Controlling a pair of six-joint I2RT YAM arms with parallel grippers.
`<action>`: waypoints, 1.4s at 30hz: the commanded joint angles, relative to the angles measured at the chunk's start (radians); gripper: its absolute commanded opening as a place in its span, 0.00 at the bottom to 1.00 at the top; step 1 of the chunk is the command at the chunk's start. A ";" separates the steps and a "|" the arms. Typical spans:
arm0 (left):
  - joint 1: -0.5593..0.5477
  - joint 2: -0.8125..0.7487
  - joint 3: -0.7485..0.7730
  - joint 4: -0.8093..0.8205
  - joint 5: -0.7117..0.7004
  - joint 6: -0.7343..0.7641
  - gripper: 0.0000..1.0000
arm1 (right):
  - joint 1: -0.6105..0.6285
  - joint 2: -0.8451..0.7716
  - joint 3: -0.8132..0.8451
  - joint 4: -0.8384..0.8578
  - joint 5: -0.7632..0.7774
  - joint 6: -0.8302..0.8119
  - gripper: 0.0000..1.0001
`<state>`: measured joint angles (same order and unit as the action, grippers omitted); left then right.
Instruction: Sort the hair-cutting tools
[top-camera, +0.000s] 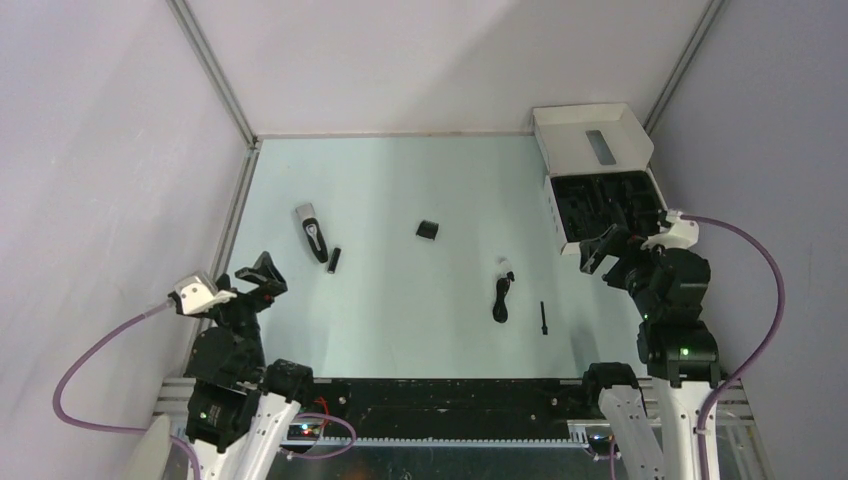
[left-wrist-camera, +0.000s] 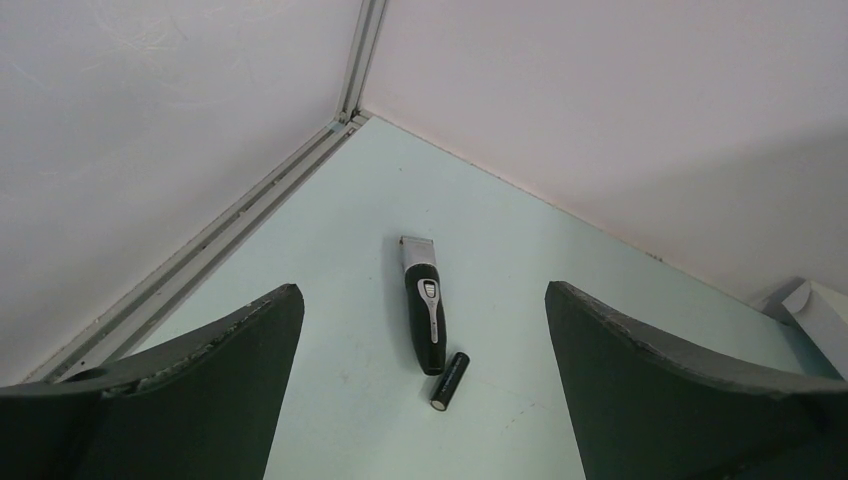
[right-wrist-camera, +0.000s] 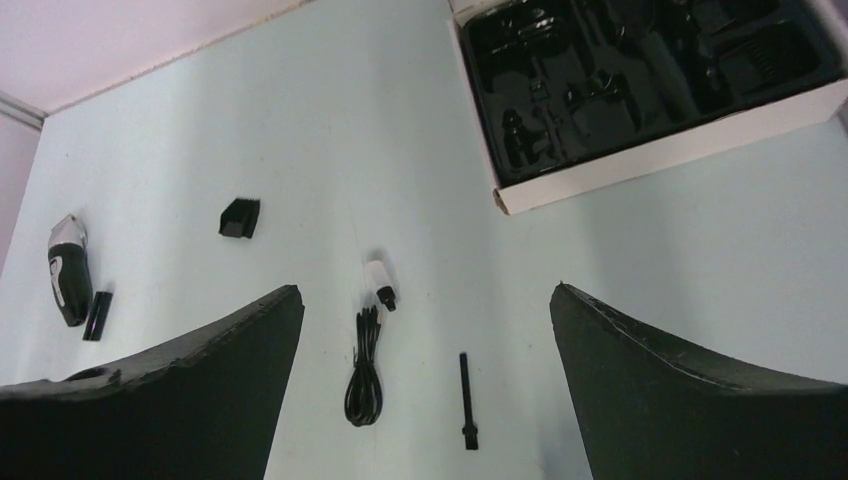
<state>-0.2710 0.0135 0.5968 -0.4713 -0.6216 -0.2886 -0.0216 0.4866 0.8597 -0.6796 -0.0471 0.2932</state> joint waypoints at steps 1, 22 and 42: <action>-0.004 0.037 0.010 0.020 -0.004 -0.023 0.98 | -0.002 0.059 0.046 -0.024 -0.048 0.022 0.99; -0.004 0.008 -0.019 -0.116 -0.019 -0.115 0.98 | 0.201 0.564 0.137 -0.274 0.085 0.194 0.99; -0.004 0.008 -0.029 -0.095 -0.018 -0.099 0.98 | 0.603 0.991 0.115 0.021 0.179 0.436 0.60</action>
<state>-0.2710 0.0212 0.5758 -0.5934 -0.6289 -0.3779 0.5465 1.4227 0.9642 -0.7338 0.0956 0.6636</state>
